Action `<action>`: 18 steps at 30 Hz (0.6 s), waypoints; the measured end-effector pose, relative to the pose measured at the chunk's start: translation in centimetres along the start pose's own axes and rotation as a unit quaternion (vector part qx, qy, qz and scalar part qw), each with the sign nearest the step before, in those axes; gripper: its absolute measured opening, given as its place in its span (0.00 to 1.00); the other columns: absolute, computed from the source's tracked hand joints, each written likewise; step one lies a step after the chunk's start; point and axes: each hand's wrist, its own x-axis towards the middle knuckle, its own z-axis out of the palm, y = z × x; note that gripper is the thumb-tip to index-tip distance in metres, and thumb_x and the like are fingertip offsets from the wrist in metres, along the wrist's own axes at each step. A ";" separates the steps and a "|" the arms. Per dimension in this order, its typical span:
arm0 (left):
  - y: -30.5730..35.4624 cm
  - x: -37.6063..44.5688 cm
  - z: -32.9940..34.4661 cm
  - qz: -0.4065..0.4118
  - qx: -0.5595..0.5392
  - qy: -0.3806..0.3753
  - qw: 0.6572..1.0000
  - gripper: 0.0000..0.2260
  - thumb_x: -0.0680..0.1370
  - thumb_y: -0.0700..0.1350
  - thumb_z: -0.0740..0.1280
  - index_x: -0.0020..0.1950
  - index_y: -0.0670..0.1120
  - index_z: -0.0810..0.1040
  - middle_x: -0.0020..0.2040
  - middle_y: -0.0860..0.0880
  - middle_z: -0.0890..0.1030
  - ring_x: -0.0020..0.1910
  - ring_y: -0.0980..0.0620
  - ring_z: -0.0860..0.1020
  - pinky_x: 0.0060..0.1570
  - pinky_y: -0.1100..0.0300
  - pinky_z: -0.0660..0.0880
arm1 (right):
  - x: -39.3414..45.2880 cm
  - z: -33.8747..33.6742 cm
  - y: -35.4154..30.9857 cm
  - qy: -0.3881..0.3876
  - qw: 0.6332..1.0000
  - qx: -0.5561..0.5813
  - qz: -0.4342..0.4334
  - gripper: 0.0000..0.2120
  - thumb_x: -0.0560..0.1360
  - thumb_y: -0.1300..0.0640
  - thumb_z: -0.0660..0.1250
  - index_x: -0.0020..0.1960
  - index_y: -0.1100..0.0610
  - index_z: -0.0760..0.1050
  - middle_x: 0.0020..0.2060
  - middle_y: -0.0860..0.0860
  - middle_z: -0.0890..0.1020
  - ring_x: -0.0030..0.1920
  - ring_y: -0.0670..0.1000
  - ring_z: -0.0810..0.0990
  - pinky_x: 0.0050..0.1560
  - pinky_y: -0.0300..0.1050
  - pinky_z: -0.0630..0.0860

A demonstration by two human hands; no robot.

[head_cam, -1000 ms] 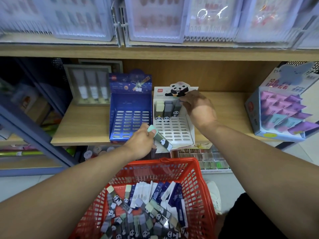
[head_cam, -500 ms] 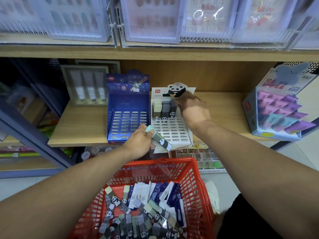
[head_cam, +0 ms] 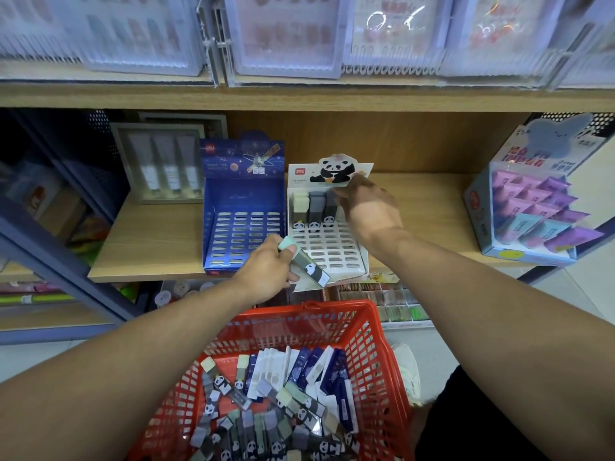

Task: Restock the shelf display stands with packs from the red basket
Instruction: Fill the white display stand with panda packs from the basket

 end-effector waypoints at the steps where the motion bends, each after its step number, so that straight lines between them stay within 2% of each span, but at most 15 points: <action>1: 0.2 -0.1 0.0 0.011 -0.011 0.010 1.000 0.05 0.85 0.49 0.58 0.54 0.49 0.70 0.51 0.46 0.81 0.45 0.50 0.85 0.48 0.50 0.83 | -0.1 -0.3 0.1 0.008 1.000 0.007 -0.016 0.08 0.82 0.53 0.62 0.58 0.50 0.78 0.48 0.52 0.82 0.41 0.54 0.79 0.43 0.46 0.74; 3: 1.0 -0.4 -0.1 0.043 -0.020 0.038 0.998 0.05 0.85 0.49 0.61 0.52 0.50 0.71 0.47 0.47 0.83 0.41 0.52 0.86 0.42 0.53 0.82 | -0.7 -0.9 0.2 -0.024 0.995 0.077 -0.067 0.08 0.79 0.53 0.68 0.55 0.45 0.82 0.49 0.45 0.82 0.42 0.46 0.80 0.45 0.40 0.76; 5: 1.5 -0.5 -0.1 0.070 -0.030 0.051 0.996 0.05 0.84 0.49 0.62 0.53 0.48 0.73 0.46 0.48 0.84 0.40 0.52 0.86 0.40 0.56 0.80 | -2.0 -1.6 -0.1 -0.140 0.962 0.200 -0.119 0.11 0.77 0.51 0.72 0.59 0.44 0.81 0.49 0.41 0.82 0.43 0.38 0.79 0.46 0.34 0.73; 7: 2.0 -0.6 0.0 0.084 -0.041 0.053 0.994 0.06 0.83 0.49 0.63 0.54 0.47 0.74 0.46 0.48 0.84 0.39 0.51 0.86 0.38 0.60 0.79 | -3.1 -1.5 -0.3 -0.206 0.934 0.238 -0.168 0.21 0.75 0.51 0.74 0.67 0.45 0.76 0.51 0.42 0.83 0.46 0.40 0.80 0.47 0.35 0.75; 10: 2.5 -1.1 0.1 0.091 -0.033 0.057 0.994 0.08 0.83 0.49 0.64 0.55 0.45 0.75 0.45 0.47 0.84 0.39 0.51 0.85 0.41 0.57 0.81 | -3.7 -0.8 -0.3 -0.202 0.925 0.251 -0.200 0.27 0.75 0.59 0.75 0.70 0.46 0.73 0.47 0.45 0.83 0.45 0.44 0.81 0.49 0.36 0.78; 13: 2.4 -1.0 -0.1 0.081 -0.040 0.066 0.994 0.10 0.82 0.52 0.66 0.55 0.46 0.77 0.47 0.47 0.84 0.41 0.52 0.85 0.48 0.52 0.82 | -3.7 -0.8 -0.4 -0.189 0.928 0.234 -0.221 0.25 0.76 0.62 0.72 0.69 0.44 0.75 0.45 0.47 0.81 0.44 0.44 0.80 0.46 0.35 0.77; 15: 2.1 -1.0 -0.4 0.085 0.012 0.071 0.994 0.11 0.81 0.56 0.65 0.57 0.50 0.77 0.51 0.51 0.83 0.47 0.53 0.84 0.54 0.49 0.80 | -3.5 -1.2 0.0 -0.160 0.945 0.209 -0.194 0.22 0.78 0.62 0.69 0.68 0.43 0.75 0.49 0.46 0.82 0.43 0.42 0.80 0.39 0.32 0.75; 18: 1.3 -1.4 -0.6 0.124 0.210 0.010 0.970 0.18 0.83 0.53 0.62 0.72 0.53 0.70 0.69 0.53 0.76 0.68 0.52 0.73 0.67 0.53 0.71 | -2.6 -1.3 1.3 -0.074 0.973 0.208 -0.067 0.16 0.81 0.62 0.63 0.61 0.44 0.76 0.49 0.48 0.82 0.38 0.43 0.80 0.28 0.28 0.70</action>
